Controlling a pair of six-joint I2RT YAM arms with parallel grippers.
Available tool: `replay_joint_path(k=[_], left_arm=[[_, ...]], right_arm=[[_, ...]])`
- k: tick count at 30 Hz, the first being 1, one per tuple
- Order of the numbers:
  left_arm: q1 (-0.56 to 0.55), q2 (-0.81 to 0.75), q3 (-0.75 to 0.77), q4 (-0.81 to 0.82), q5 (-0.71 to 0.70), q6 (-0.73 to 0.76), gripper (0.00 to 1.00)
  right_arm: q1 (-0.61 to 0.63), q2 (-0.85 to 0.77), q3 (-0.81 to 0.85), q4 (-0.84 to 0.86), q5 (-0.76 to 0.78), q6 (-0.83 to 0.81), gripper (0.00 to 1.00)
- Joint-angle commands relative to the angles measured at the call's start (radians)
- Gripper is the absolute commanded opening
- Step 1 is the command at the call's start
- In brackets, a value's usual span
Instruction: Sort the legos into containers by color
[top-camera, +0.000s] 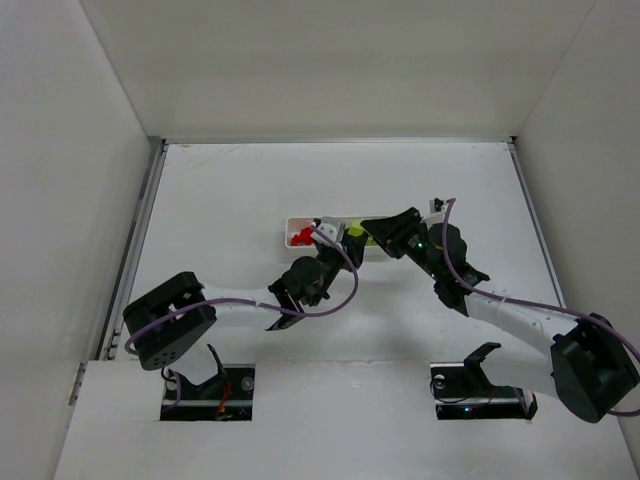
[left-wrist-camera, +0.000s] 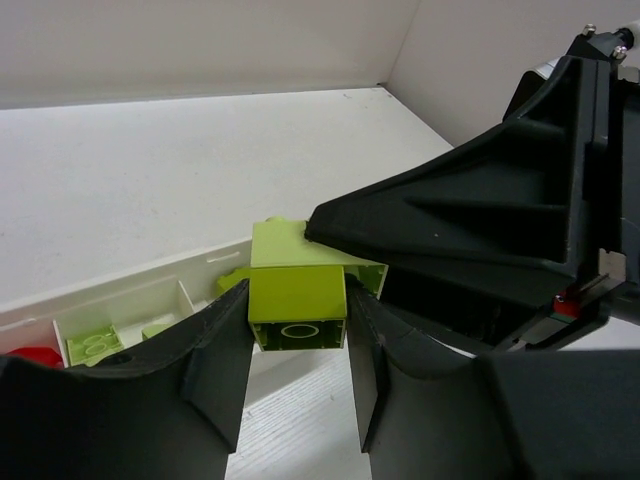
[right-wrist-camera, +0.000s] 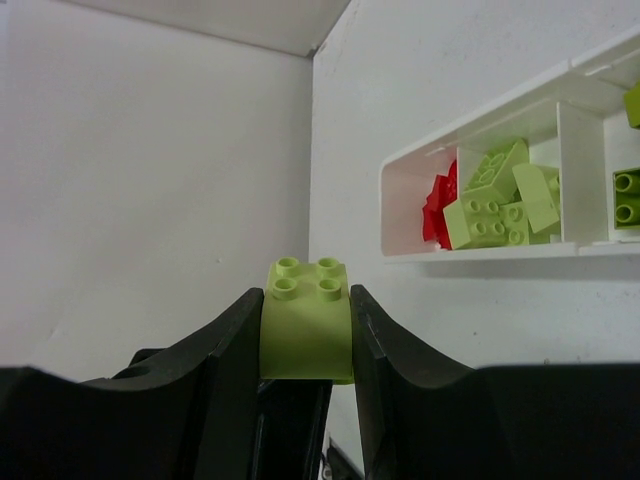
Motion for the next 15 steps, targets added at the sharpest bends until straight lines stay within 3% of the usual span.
replay_joint_path(k=[1,7,15], left_arm=[[0.01,-0.014,0.025,0.062,0.015,-0.007,0.29],[0.004,-0.069,-0.013,0.016,0.036,-0.015,0.19],[0.002,-0.245,-0.188,-0.046,0.018,-0.055,0.18]], right_arm=[[0.007,-0.017,-0.007,0.07,-0.024,0.009,0.32],[-0.042,-0.073,-0.024,0.081,-0.039,0.008,0.32],[-0.136,-0.135,-0.045,0.02,-0.047,-0.043,0.32]])
